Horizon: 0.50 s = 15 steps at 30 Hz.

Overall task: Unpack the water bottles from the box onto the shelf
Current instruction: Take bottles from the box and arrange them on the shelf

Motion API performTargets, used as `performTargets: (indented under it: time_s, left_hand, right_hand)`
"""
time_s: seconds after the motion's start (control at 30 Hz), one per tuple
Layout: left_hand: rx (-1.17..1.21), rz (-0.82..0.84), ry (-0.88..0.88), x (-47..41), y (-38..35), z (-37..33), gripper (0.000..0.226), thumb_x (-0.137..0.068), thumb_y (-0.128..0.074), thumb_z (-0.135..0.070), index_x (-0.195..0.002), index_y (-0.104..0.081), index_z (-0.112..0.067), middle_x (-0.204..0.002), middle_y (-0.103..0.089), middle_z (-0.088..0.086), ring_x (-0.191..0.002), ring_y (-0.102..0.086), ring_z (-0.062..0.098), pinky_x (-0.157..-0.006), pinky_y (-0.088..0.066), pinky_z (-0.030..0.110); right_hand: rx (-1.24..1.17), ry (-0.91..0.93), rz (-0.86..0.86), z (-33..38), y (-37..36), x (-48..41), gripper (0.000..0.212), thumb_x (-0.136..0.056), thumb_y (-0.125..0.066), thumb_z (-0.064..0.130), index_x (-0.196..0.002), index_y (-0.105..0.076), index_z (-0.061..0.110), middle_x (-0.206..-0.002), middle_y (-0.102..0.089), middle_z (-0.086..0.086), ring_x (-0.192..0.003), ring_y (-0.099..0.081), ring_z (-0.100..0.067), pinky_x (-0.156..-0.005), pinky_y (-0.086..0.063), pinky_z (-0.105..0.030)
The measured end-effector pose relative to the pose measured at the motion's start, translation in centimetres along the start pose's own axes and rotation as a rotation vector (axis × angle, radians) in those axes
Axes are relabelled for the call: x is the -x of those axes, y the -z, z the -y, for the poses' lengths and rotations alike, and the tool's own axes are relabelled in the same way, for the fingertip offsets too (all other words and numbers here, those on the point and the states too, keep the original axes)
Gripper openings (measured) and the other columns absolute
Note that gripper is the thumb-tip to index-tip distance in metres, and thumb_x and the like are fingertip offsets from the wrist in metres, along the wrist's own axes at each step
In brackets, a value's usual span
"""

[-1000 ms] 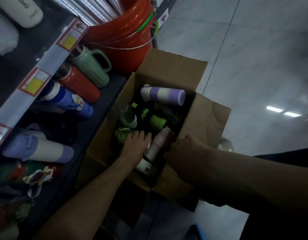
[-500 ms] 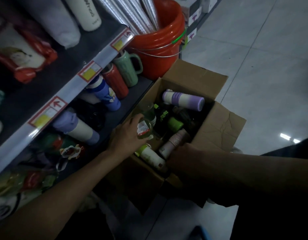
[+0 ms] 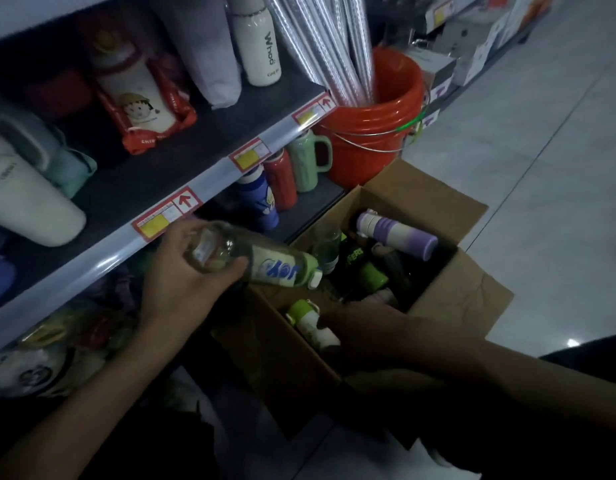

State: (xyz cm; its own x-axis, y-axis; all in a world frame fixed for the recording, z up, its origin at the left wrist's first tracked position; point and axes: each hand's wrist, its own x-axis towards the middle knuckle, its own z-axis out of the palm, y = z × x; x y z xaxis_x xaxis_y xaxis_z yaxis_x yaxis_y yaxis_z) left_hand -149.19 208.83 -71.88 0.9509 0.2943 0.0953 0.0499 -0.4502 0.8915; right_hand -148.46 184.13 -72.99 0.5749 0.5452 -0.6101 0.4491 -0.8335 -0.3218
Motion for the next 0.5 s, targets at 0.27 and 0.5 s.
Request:
performTargets:
  time_s: [0.27, 0.5]
  left_hand:
    - [0.062, 0.029, 0.079, 0.5, -1.8, 1.0, 0.061, -0.068, -0.092, -0.013, -0.114, -0.058, -0.034, -0.113, -0.068, -0.015, -0.105, -0.068, 0.01, -0.091, -0.059, 0.041]
    - [0.207, 0.13, 0.037, 0.9, -2.2, 0.7, 0.065, -0.058, -0.081, -0.037, -0.118, -0.056, -0.033, -0.117, -0.066, -0.005, -0.102, -0.067, 0.003, -0.075, -0.053, 0.013]
  right_hand:
    - [-1.076, -0.281, -0.038, -2.1, 1.1, -2.1, 0.048, -0.102, -0.049, 0.05, -0.115, -0.064, 0.007, -0.1, -0.072, -0.014, -0.088, -0.07, -0.027, -0.087, -0.057, -0.042]
    - [-1.741, -0.403, -0.133, -4.8, 2.3, -3.3, 0.064, -0.095, -0.057, 0.057, -0.129, -0.058, 0.002, -0.118, -0.067, -0.02, -0.099, -0.069, -0.035, -0.085, -0.059, -0.044]
